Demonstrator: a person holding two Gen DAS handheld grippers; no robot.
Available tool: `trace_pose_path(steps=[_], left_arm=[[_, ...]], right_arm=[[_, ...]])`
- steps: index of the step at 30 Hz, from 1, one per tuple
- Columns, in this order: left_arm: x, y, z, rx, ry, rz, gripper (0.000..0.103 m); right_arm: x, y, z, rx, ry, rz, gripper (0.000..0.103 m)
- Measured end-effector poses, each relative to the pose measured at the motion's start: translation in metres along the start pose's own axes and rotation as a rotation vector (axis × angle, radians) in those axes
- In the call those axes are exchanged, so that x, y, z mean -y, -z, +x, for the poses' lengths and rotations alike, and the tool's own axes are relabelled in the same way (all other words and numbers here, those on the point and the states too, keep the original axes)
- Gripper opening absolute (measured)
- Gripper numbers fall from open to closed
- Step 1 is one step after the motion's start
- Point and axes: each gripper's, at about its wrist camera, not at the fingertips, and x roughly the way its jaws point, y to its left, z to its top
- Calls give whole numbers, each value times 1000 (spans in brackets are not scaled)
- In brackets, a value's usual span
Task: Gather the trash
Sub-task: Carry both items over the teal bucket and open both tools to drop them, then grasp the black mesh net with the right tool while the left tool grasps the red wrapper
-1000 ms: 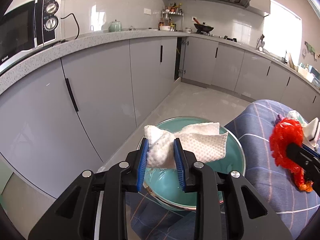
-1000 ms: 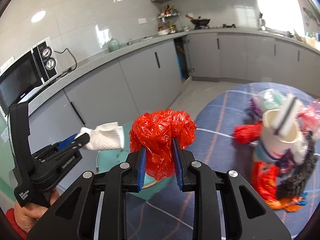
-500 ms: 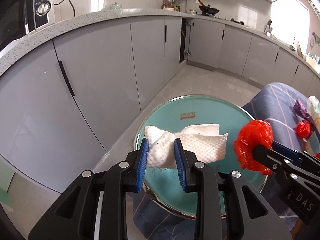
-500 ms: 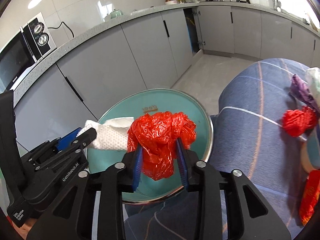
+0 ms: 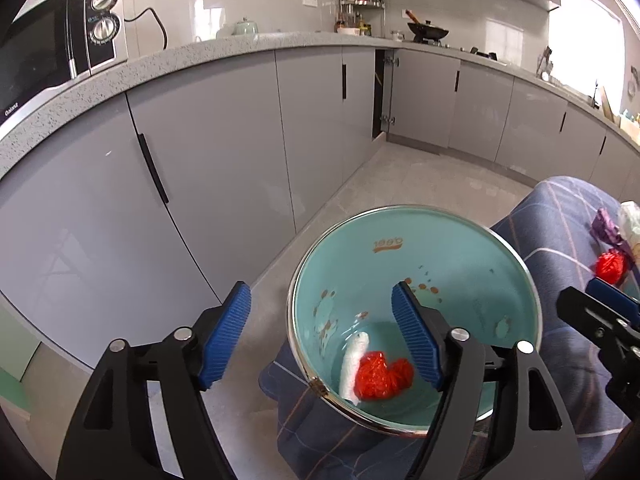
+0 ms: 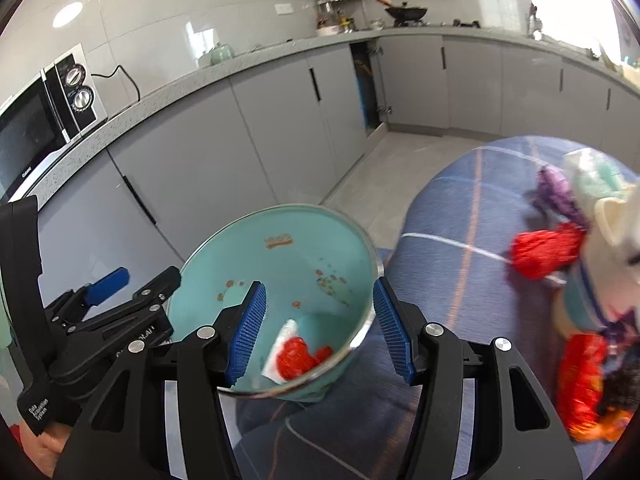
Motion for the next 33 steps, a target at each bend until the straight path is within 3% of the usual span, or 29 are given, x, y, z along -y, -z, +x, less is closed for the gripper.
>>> trace_pose_path(steps=[6,16,24,33], left_arm=[[21,0,-25,38,49,24,85],[74,10,-61,72,170,121,86],[127,28,-76,45,304,200,86],[171,36,-84,42,362,262,86]], right_arm=[[14,6,-38,55,42,18,56],[60,23,-96,137,160,87,56],[115,48,-130,144,277,203,56],[154,71,-150,135,345,290,56]])
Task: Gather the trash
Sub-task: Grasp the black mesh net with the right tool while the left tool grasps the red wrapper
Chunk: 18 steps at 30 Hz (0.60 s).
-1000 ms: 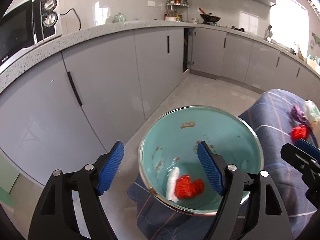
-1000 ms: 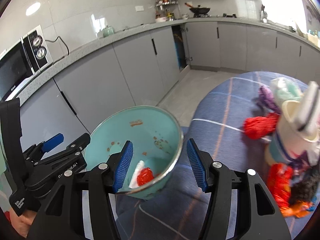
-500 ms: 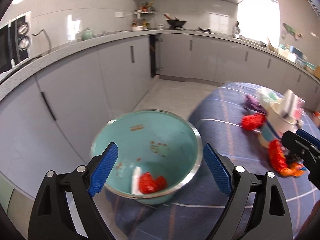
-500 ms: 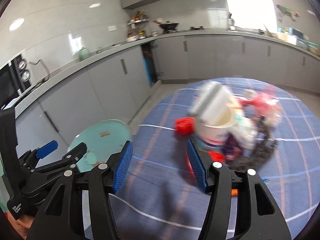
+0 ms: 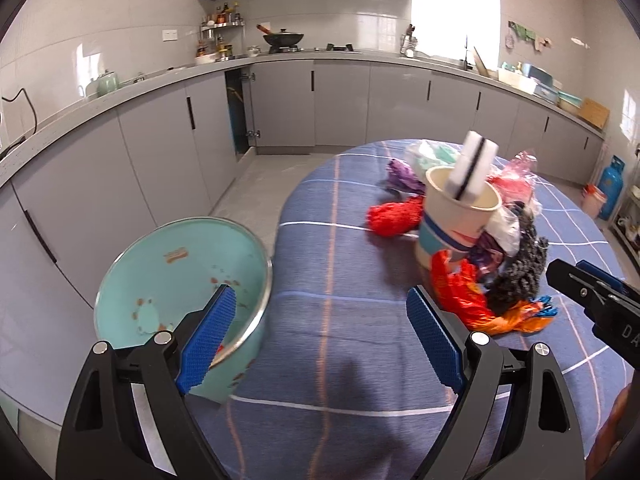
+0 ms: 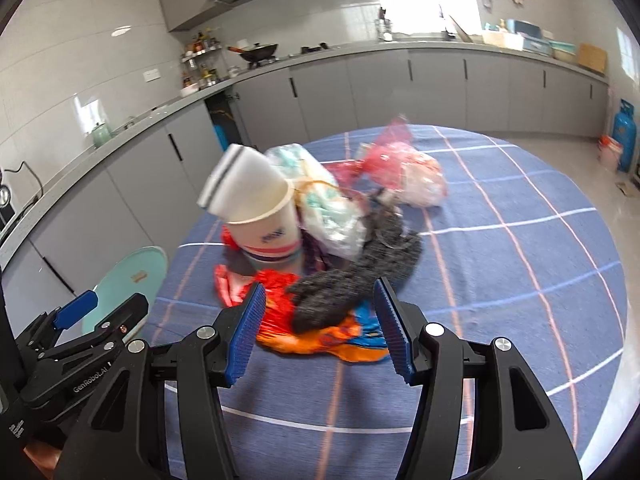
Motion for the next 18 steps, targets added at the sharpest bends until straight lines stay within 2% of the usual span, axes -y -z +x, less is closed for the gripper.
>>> trace_pose_path(steps=[9,15,18], left_arm=[[28,-1,12,-23,60,9,86],[48,-4,27,-45,92,13,85],[57,-7,37,-69,98,24,78]], right_arm=[[30,-2,4,-18,14,75,56],[47,-16,21,-45,0,117,56],[48,-22,30,-58,-3,121,56]])
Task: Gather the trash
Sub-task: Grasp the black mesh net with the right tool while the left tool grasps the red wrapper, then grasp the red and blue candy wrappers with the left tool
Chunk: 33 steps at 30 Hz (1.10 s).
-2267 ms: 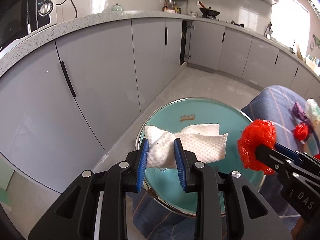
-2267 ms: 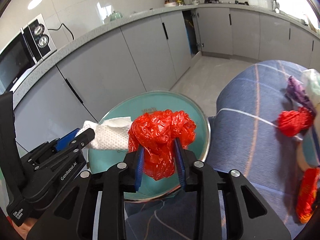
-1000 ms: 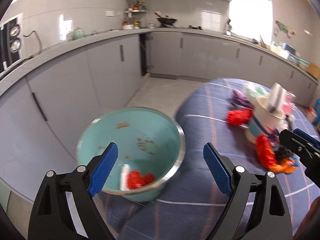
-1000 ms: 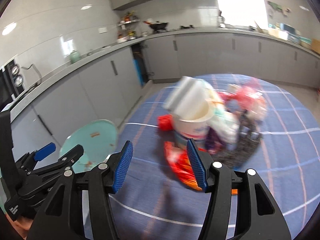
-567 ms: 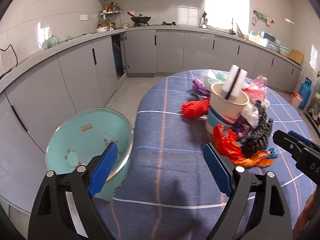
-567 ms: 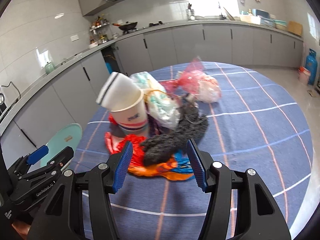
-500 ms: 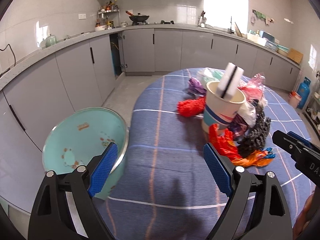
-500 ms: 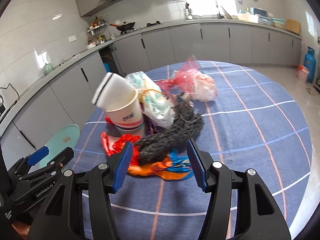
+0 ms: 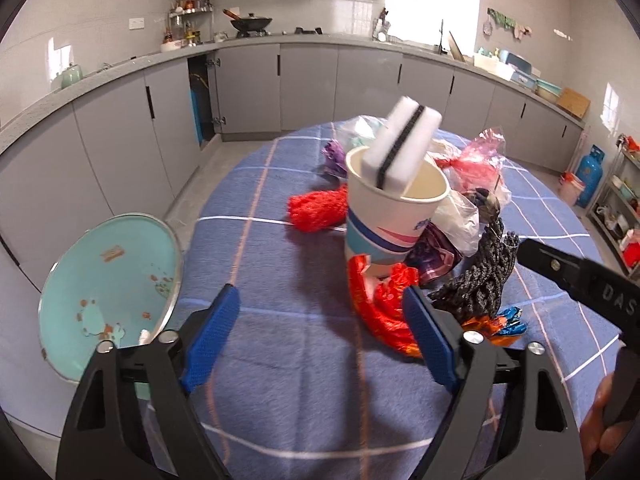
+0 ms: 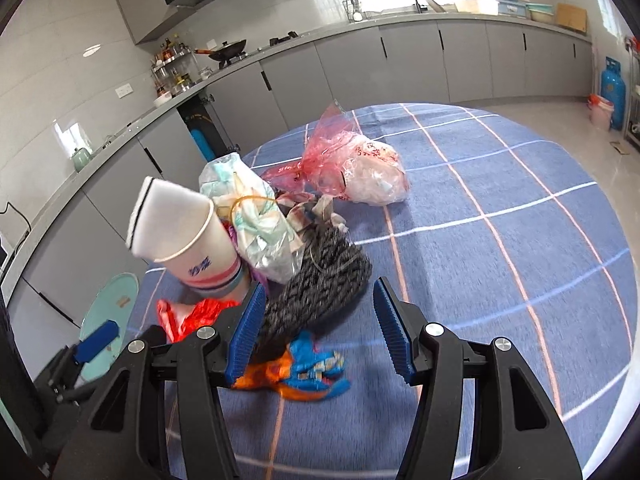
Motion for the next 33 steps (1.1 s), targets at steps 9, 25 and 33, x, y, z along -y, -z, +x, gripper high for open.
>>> trace_pose_path(steps=[9,25,33], left_arm=[[17,-3,23,-65,22,8,69],[19,5,28,-92,193,-6,23],[6,9,-13,-15,207,31,21]], right_arm=[[2,-8,41,-124,-54,47,44],[12,3,-7,-63,-85,74,19],[8,4,-48,49,-27,14,19]])
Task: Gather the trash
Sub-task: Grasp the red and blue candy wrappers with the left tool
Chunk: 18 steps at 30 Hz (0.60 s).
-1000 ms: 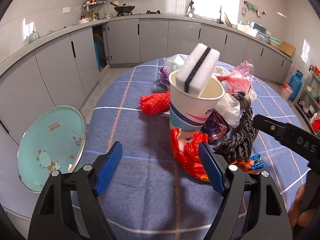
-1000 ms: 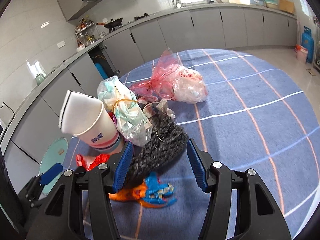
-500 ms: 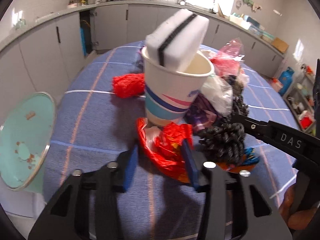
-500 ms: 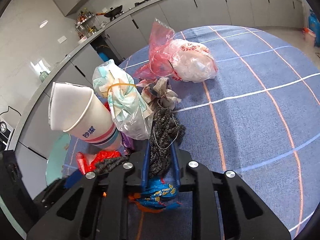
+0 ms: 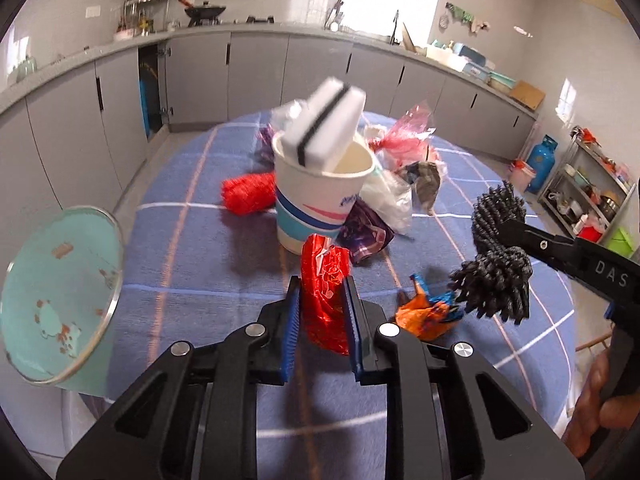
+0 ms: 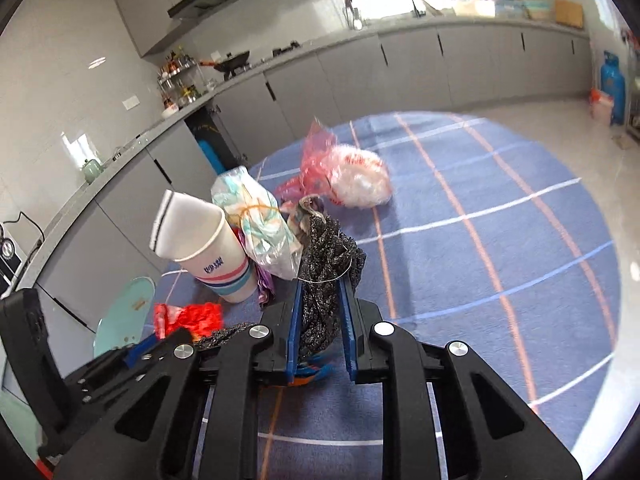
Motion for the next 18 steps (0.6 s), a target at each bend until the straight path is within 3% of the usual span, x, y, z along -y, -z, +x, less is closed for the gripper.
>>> trace_pose_path(steps=[12,18], left_arm=[[-32,10,-62,105,-55,-26,19],[-54,10,-72,126,-71,-63,19]], right_arm=[[-41,11,-15,15,-59,-88,19],[-59,15,-17,11,-76,-117,19]])
